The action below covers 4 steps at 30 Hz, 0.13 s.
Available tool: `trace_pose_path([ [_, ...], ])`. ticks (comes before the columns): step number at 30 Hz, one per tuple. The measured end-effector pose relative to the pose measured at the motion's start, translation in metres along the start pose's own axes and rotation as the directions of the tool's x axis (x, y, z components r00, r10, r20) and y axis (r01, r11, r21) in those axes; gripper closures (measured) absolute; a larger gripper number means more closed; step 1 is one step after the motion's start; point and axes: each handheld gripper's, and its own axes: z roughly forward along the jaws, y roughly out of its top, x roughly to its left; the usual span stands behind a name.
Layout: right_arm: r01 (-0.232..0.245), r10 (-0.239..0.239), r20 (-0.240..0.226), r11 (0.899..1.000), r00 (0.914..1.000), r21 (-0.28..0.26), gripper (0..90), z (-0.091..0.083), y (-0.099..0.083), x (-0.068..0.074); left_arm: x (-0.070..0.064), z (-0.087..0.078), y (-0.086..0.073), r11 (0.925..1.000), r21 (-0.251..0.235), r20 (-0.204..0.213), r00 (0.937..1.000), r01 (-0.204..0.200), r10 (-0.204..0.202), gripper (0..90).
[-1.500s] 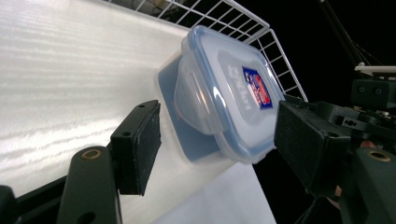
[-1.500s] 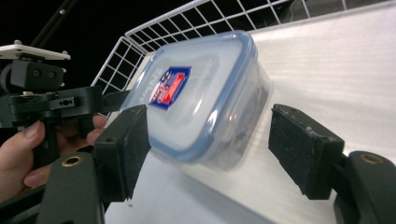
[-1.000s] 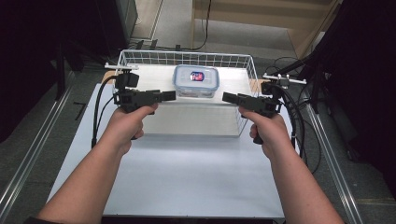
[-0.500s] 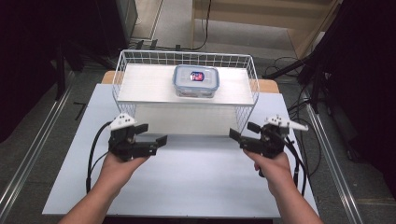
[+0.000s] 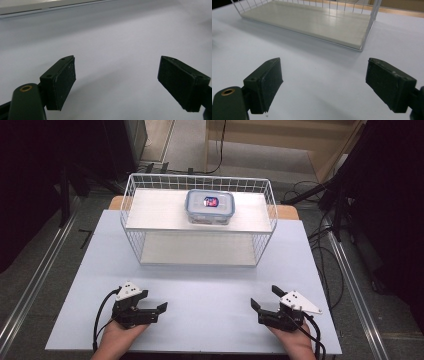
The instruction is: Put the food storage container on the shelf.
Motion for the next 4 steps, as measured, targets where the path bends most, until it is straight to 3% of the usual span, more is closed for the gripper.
trace_pose_path([
  [1, -0.021, 0.021, -0.005, 1.0, 0.9998, -0.013, 13.9, 0.0014, 0.0024, -0.0004, -0.0011, 0.0003, 0.0021, 0.9999, -0.016, 0.0, 1.0, -0.002, 0.002, 14.9],
  [4, -0.016, 0.016, -0.008, 1.0, 0.9998, -0.013, 13.9, 0.0038, 0.002, 0.0019, -0.003, -0.0004, 0.0035, 0.9994, -0.028, -0.003, 0.9998, -0.019, 0.018, 14.8],
])
